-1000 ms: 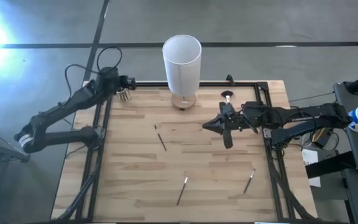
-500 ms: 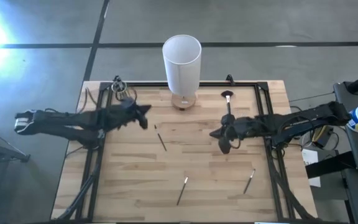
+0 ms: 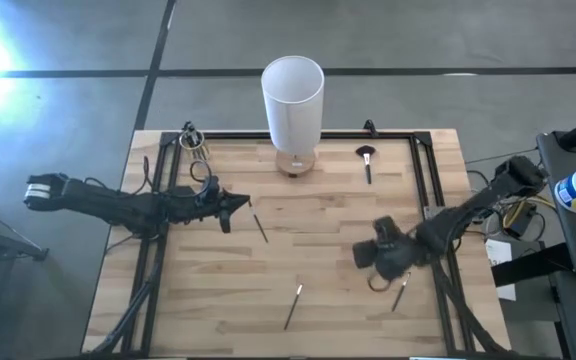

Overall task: Pick & Place Makeup Brushes
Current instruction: Put the eyeshadow brush into the makeup holder

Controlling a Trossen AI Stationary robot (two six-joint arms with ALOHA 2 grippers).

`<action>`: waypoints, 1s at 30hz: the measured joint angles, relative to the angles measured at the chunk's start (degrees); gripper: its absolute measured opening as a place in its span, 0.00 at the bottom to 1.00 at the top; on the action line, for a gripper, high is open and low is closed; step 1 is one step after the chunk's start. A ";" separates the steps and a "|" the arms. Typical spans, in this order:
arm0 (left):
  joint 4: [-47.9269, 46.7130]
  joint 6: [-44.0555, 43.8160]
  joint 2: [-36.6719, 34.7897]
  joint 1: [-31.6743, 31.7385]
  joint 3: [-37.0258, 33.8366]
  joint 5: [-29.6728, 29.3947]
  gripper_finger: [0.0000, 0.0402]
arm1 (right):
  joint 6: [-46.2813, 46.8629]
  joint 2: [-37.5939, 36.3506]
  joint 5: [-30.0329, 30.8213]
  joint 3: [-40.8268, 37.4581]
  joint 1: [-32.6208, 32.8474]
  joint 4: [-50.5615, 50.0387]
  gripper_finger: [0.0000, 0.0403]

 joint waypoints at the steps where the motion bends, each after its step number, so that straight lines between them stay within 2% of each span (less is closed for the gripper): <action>1: 0.00 0.04 0.00 0.00 -0.19 0.00 0.00 | 6.06 1.06 -0.39 0.64 2.15 -3.29 0.02; 4: 0.04 -0.08 0.01 0.00 -0.50 0.00 0.00 | 20.05 4.22 -4.16 2.34 7.57 -10.17 0.02; 7: 0.07 -0.53 0.02 0.00 -0.67 0.49 0.00 | 21.33 7.25 -13.27 3.20 8.20 -12.23 0.02; 11: 0.15 -1.30 0.02 0.00 -0.69 1.50 0.00 | 21.61 10.88 -17.25 4.14 7.40 -16.26 0.02; 16: 0.18 -3.08 -0.02 0.00 -0.73 2.81 0.00 | 21.81 12.44 -25.89 3.29 8.94 -21.30 0.07; 26: 0.17 -5.37 -0.04 0.02 -0.73 4.00 0.00 | 26.06 9.73 -28.58 -3.85 11.06 -16.28 0.30; 30: 0.17 -6.40 -0.04 0.00 -0.73 4.09 0.00 | 27.02 9.66 -30.35 -5.34 11.10 -15.33 0.36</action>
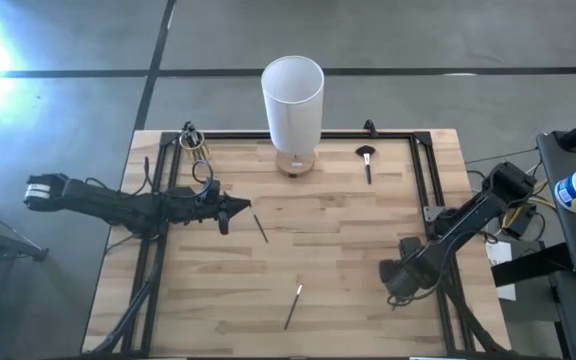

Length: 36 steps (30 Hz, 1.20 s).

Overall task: Pick & Place Makeup Brushes
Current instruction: Put the eyeshadow brush into the makeup holder

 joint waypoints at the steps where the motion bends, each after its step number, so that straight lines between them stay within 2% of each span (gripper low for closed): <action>1: 0.00 -0.34 0.00 0.00 0.00 0.01 0.00 | 0.13 0.00 -0.06 -0.36 0.00 0.25 0.37; 7: 0.00 -0.95 0.00 0.00 0.00 0.00 0.00 | 0.41 0.12 0.13 -4.38 -0.04 9.15 0.35; 12: 0.00 -1.10 0.00 0.00 0.00 0.00 0.00 | 0.40 0.55 0.48 -5.23 -0.04 10.50 0.30; 18: 0.00 -1.58 0.00 0.00 0.00 0.00 0.00 | -2.72 0.70 5.18 -4.80 0.00 11.76 0.21; 24: 0.01 -1.56 -0.02 0.00 0.00 0.00 0.00 | -4.72 0.79 7.27 -5.07 -0.08 12.87 0.11; 31: 0.05 -2.77 -0.02 0.00 0.23 0.00 0.00 | -6.55 1.11 10.89 -5.34 -0.11 15.20 0.09; 36: 0.07 -3.34 -0.04 0.00 1.08 0.00 0.00 | -7.89 1.36 17.06 -4.25 -0.18 17.46 0.08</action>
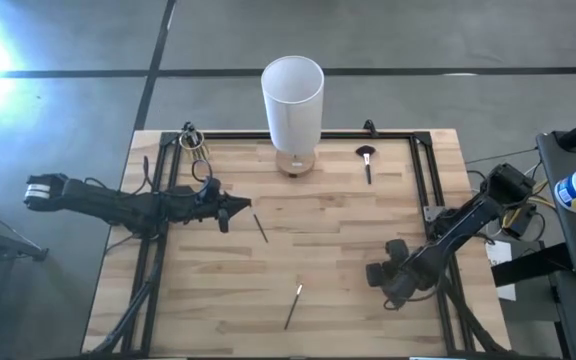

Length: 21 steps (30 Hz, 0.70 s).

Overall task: Pick & Place Makeup Brushes
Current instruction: Put the eyeshadow brush into the makeup holder

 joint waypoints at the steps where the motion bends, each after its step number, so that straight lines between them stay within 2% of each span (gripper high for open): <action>1: -0.01 -0.20 0.00 0.00 0.22 0.01 0.00 | -0.31 -0.02 2.16 0.53 -0.13 0.23 0.08; 13: 0.56 -0.81 0.00 0.02 2.54 3.23 0.00 | -4.39 -0.92 23.86 5.67 -0.01 2.27 0.08; 17: 5.63 -2.16 0.00 0.02 2.59 7.50 0.00 | -8.27 -1.01 31.71 7.53 -0.37 4.22 0.08; 21: 9.53 -5.10 0.00 0.00 2.89 8.10 0.00 | -15.34 -1.01 37.24 11.04 -2.15 5.47 0.06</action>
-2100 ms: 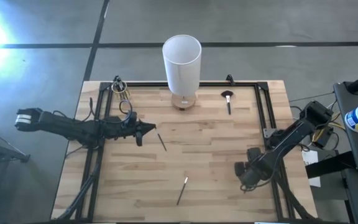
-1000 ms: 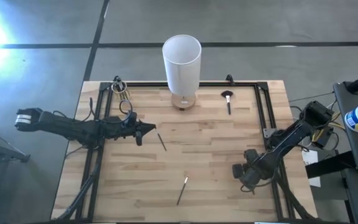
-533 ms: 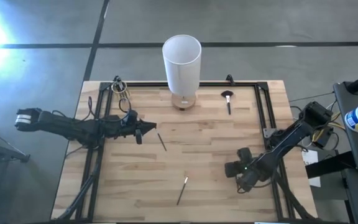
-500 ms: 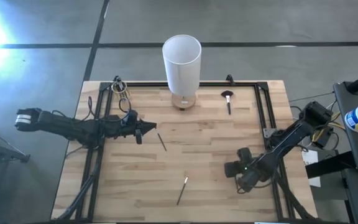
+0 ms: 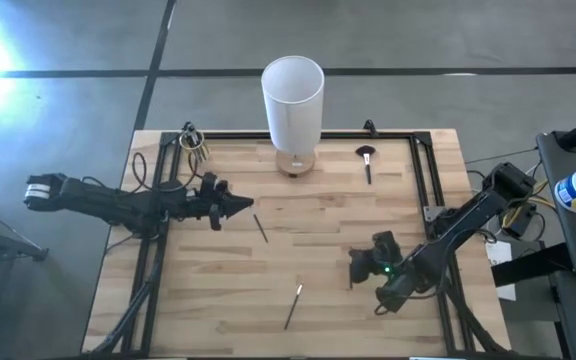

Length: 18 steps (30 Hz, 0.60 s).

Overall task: Pick & Place Makeup Brushes
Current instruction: Put the eyeshadow brush into the makeup holder

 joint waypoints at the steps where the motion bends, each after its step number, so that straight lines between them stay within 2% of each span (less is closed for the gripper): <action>1: -0.03 -0.05 0.00 0.03 0.39 -0.01 0.00 | -2.25 0.00 1.03 1.10 -0.73 -0.03 0.06; 5: -1.91 -0.15 0.19 0.02 2.96 0.01 0.04 | -14.23 0.00 4.35 6.59 -4.52 1.58 0.03; 11: -9.05 0.09 0.21 0.00 8.39 1.19 0.21 | -34.85 -0.02 4.43 15.05 -11.40 6.27 0.02; 15: -12.39 2.89 1.03 -0.07 10.87 2.43 0.29 | -43.53 -0.03 3.15 19.72 -16.05 7.07 0.02; 18: -11.74 5.04 1.85 -0.30 11.22 2.55 0.30 | -48.40 -0.04 0.54 22.08 -19.24 7.45 0.02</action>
